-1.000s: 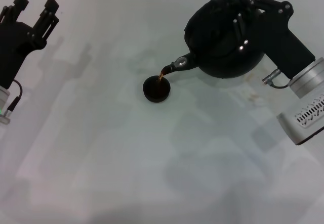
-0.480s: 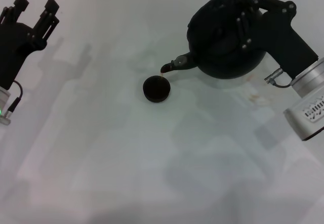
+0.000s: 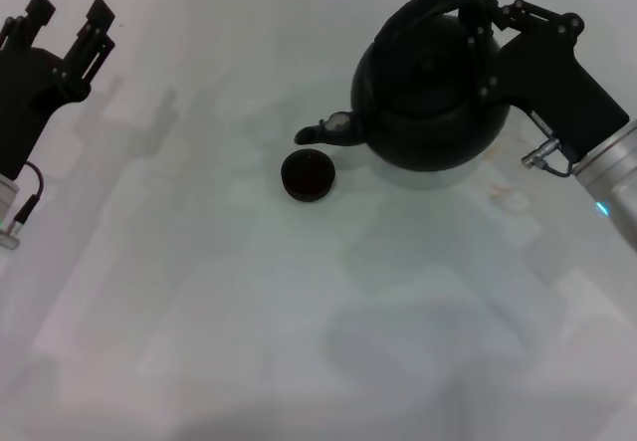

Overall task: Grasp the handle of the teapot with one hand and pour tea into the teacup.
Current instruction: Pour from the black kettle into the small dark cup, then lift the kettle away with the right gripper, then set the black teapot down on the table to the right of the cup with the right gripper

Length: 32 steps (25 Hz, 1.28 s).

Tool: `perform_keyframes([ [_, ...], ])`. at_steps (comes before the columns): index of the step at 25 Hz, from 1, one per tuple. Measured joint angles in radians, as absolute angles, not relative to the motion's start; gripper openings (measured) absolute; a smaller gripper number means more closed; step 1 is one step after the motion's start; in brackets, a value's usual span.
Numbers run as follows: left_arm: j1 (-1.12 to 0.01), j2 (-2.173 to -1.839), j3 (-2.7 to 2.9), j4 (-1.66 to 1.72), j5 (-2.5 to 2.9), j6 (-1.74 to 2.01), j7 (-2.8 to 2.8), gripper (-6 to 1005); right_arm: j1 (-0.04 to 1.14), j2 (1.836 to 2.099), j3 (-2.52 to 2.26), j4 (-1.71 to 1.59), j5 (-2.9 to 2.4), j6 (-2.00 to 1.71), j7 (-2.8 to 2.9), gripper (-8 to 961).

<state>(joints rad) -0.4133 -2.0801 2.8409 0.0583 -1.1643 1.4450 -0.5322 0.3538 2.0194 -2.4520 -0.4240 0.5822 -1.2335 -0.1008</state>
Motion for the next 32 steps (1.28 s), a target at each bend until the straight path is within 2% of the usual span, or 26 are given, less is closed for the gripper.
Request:
perform_keyframes([
  [12,-0.408,-2.080,2.841,0.060,-1.164,1.445,-0.534,775,0.284,2.016,-2.424,-0.375,0.612,-1.340,0.248,117],
  [32,-0.413,-2.079,2.841,0.061,-1.164,1.446,-0.532,775,0.284,2.019,-2.418,-0.283,0.614,-1.230,0.255,117],
])
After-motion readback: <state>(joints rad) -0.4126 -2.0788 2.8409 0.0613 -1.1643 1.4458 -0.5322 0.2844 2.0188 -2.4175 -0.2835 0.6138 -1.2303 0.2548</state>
